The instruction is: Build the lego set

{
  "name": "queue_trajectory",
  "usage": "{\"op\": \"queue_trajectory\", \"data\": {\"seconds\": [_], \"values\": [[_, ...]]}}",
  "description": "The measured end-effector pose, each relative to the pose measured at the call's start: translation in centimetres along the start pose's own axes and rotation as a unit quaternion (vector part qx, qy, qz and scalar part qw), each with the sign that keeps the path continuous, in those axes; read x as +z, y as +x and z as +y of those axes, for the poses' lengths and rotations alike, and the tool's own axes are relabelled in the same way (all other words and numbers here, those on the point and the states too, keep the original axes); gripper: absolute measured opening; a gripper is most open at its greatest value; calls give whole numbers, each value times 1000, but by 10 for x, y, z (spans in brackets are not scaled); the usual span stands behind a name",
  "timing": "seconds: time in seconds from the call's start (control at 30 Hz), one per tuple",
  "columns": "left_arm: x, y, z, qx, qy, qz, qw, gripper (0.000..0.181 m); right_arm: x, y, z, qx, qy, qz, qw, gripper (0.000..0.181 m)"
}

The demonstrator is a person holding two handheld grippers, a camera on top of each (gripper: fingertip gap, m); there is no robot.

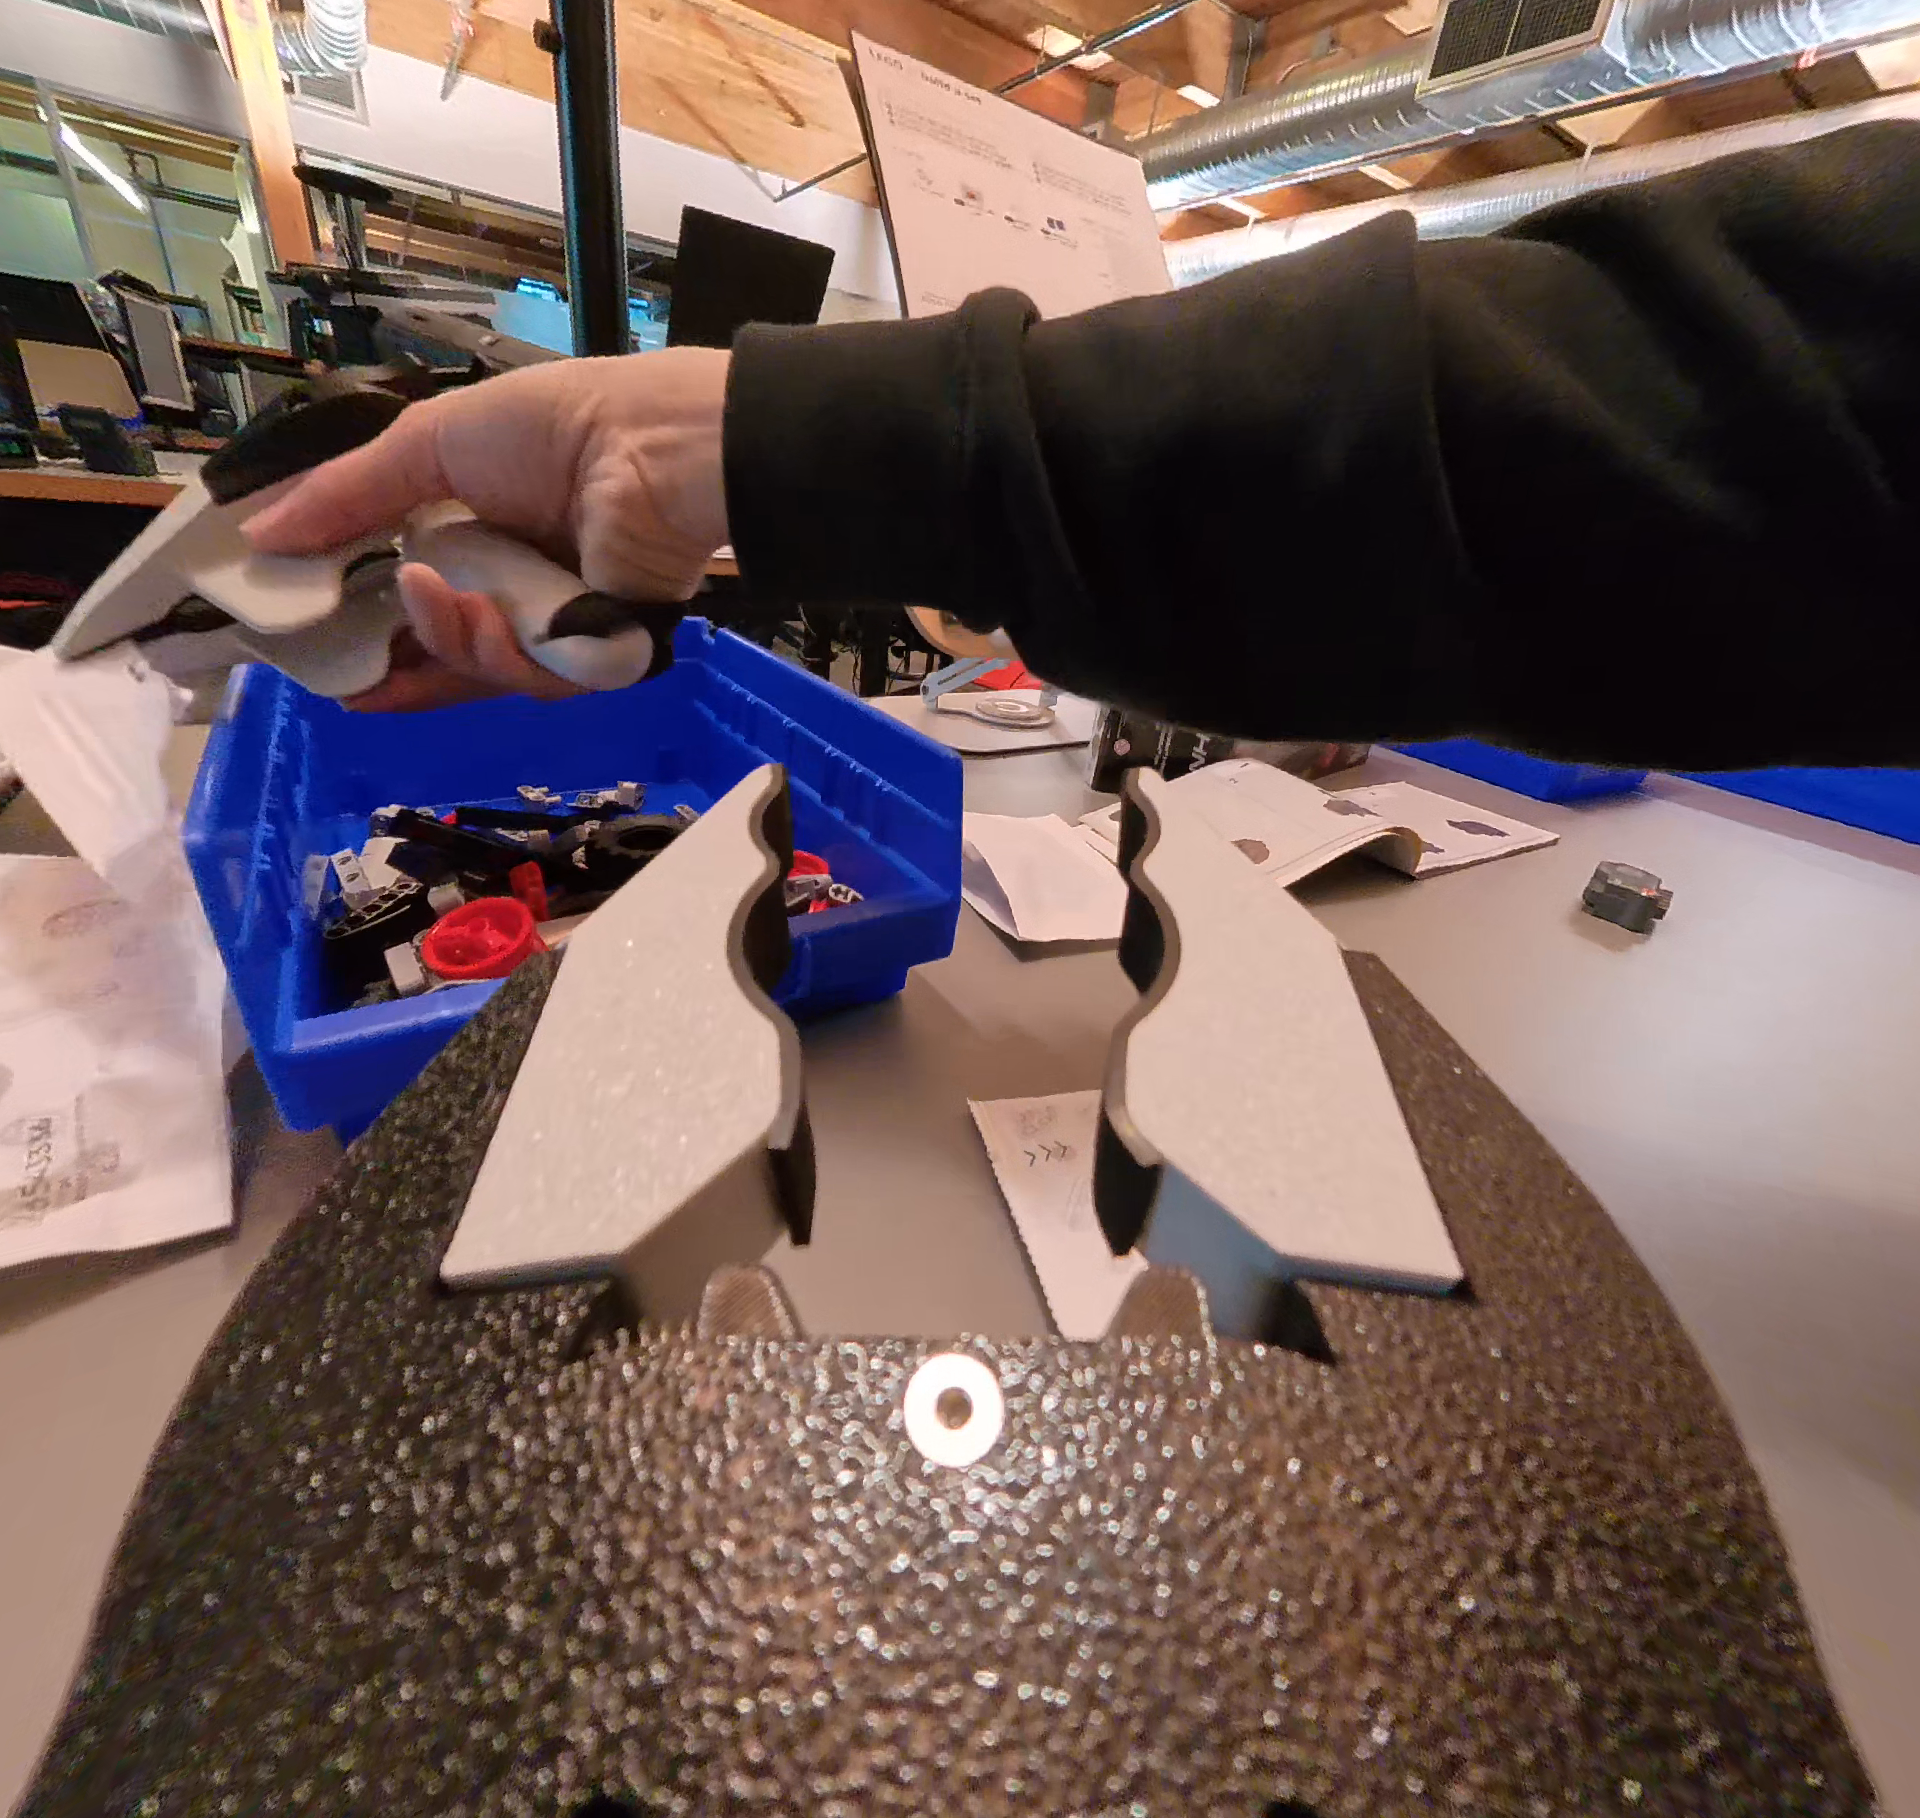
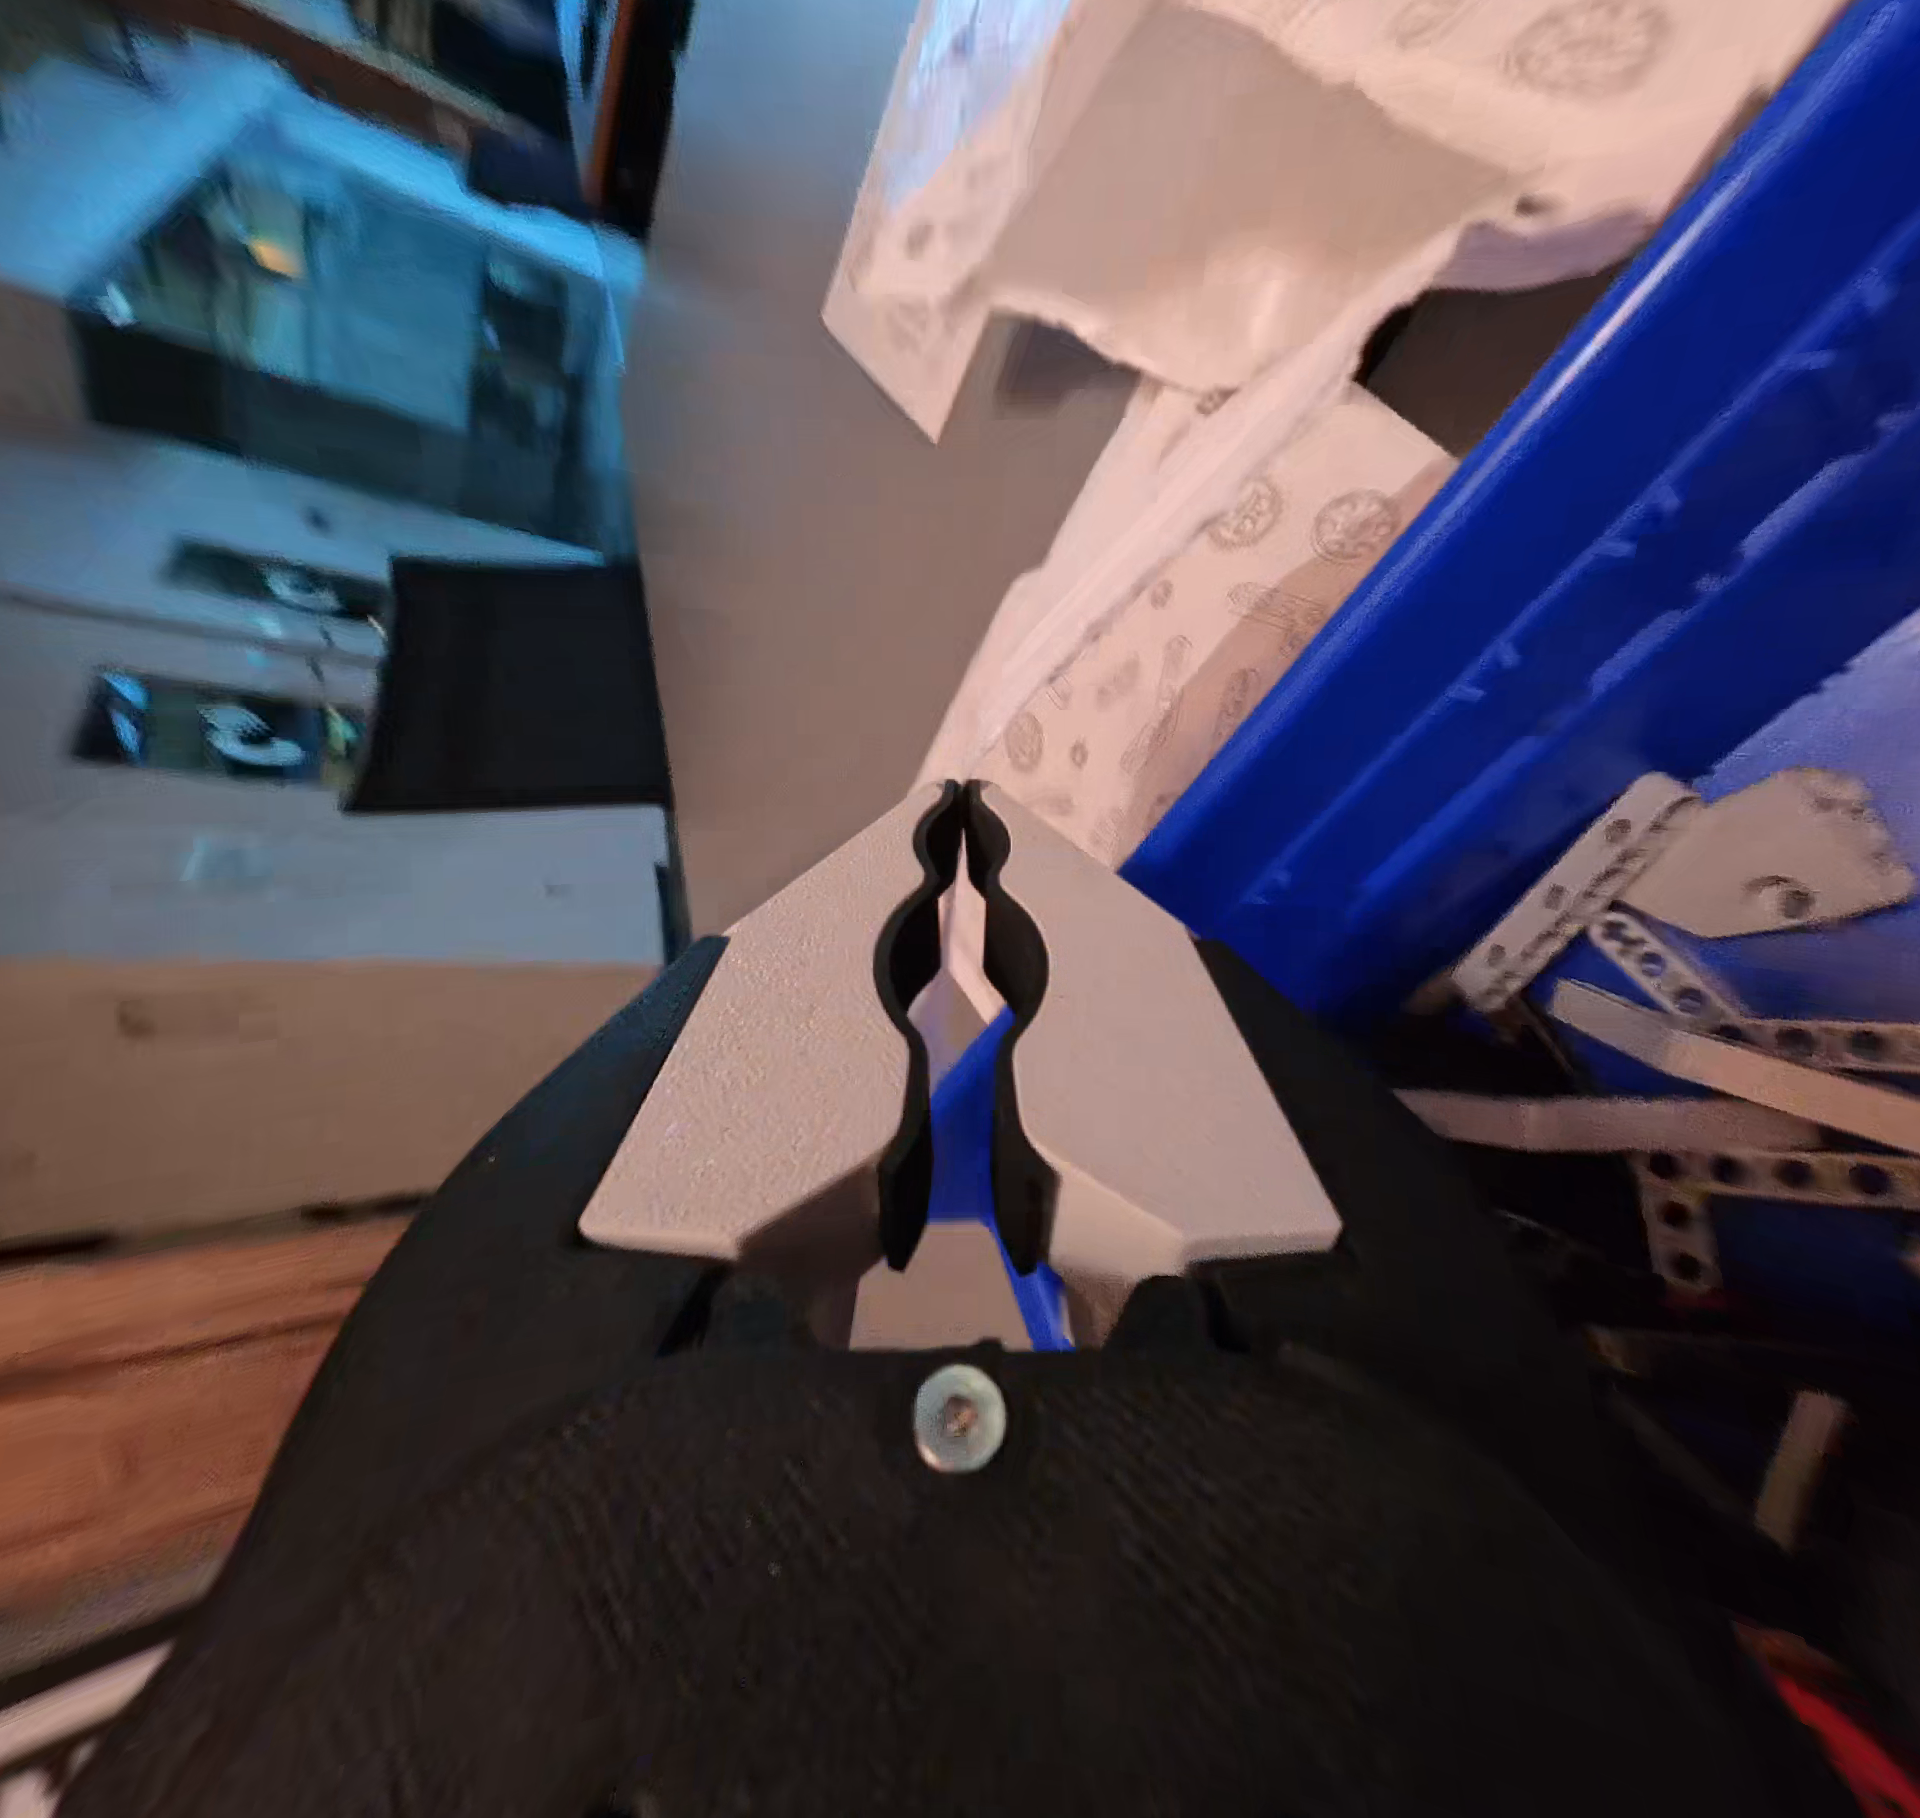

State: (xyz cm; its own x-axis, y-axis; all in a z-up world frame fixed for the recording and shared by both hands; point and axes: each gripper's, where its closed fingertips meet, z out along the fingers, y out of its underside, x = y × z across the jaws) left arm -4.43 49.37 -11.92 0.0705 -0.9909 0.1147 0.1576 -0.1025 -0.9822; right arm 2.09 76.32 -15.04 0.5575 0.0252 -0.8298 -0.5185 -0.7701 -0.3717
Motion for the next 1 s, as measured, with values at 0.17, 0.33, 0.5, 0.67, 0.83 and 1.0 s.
{"op": "queue_trajectory", "data": {"seconds": [0.17, 0.33, 0.5, 0.67, 0.83, 1.0], "values": [[1, 2, -2, -3, 6, 5, 1000, 60, -33, 17, 5, -144, -81, 94, 982, 0], [5, 7, -2, 1, 1, 12, 1000, 59, -43, -12, -9, -151, -25, 40, 987, 7], [4, 8, 3, 12, -16, 9, 1000, 60, -63, -26, 12, -200, -80, 35, 976, 36], [10, 14, 1, 15, -19, 18, 1000, 55, -159, -44, 53, -425, -108, 64, 896, 45], [33, 38, 20, 39, -92, 48, 994, 56, -285, -4, 111, -541, -50, 236, 805, 65], [73, 78, 64, 199, -239, 56, 949, 59, -377, 54, 185, -512, 35, 331, 792, 62]]}}
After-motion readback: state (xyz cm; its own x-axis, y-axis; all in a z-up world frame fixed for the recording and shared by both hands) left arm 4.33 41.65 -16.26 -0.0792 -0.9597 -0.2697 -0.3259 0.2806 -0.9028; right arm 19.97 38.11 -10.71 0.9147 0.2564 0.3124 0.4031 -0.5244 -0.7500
